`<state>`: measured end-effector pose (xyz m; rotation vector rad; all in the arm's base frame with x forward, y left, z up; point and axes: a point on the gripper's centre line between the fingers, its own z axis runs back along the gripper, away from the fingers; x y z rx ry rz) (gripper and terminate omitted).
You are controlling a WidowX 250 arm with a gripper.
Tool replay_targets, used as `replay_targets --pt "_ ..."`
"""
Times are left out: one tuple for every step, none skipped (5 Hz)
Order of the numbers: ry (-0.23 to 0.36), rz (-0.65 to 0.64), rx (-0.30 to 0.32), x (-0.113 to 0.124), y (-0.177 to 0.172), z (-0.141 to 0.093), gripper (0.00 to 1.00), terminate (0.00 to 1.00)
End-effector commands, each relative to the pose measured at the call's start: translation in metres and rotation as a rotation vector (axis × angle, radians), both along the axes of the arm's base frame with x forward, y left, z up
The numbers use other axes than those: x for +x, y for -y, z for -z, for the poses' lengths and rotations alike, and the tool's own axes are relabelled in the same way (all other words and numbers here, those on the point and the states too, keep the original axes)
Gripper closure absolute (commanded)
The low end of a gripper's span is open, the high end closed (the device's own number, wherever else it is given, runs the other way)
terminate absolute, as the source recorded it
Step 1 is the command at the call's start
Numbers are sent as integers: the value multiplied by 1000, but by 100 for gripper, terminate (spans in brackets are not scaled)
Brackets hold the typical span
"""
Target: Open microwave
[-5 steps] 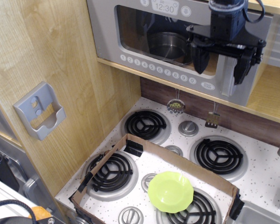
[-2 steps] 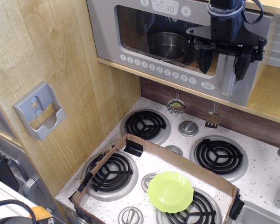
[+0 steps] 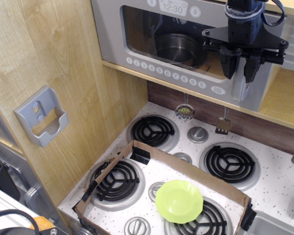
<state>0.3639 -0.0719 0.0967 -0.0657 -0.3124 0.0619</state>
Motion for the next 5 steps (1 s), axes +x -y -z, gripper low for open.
replay_targets --pt "44 -68 -15 -23 5 -16 100 0" --pt "17 -101 -33 -44 4 -10 100 0" --pt "12 -165 -23 -72 9 -2 0 0" --pt "6 -280 -21 -115 29 15 0 0" --pt "44 -367 -23 -139 61 42 0 0"
